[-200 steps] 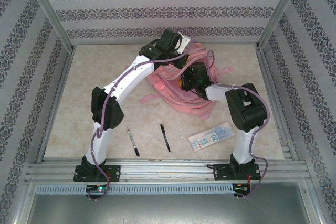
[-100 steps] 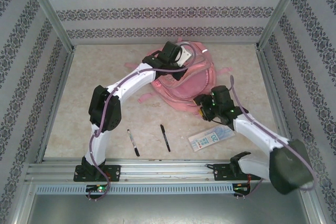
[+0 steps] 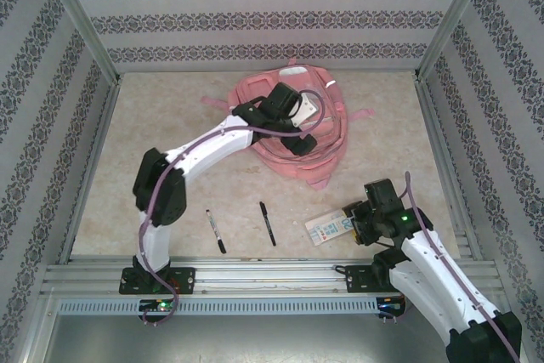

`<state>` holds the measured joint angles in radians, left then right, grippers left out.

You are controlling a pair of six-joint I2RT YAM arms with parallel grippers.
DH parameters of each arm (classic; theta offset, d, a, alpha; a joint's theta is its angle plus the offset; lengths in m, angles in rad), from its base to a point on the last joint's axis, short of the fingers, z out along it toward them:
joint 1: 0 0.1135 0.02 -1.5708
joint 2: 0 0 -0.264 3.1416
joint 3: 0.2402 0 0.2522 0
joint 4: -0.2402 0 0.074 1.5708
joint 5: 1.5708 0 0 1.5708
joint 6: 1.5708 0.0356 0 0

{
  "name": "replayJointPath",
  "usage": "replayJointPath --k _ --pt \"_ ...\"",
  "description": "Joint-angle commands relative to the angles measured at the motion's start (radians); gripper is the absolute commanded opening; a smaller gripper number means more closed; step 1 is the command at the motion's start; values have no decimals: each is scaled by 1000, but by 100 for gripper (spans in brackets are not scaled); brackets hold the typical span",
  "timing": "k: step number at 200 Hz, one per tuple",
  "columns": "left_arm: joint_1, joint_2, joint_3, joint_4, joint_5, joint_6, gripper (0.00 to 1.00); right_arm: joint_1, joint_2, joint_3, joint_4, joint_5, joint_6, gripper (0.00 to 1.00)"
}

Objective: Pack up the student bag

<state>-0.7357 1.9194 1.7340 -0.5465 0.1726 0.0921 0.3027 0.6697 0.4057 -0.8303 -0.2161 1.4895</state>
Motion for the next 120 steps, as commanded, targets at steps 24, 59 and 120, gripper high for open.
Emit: replayJointPath --k 24,59,120 --pt "-170 -190 -310 181 207 -326 100 -14 58 -70 33 -31 -36 52" --pt "-272 -113 -395 227 184 -356 100 -60 74 -188 280 -78 -76 44" --pt "-274 -50 -433 350 183 -382 100 -79 1 -210 327 -14 -220 19"
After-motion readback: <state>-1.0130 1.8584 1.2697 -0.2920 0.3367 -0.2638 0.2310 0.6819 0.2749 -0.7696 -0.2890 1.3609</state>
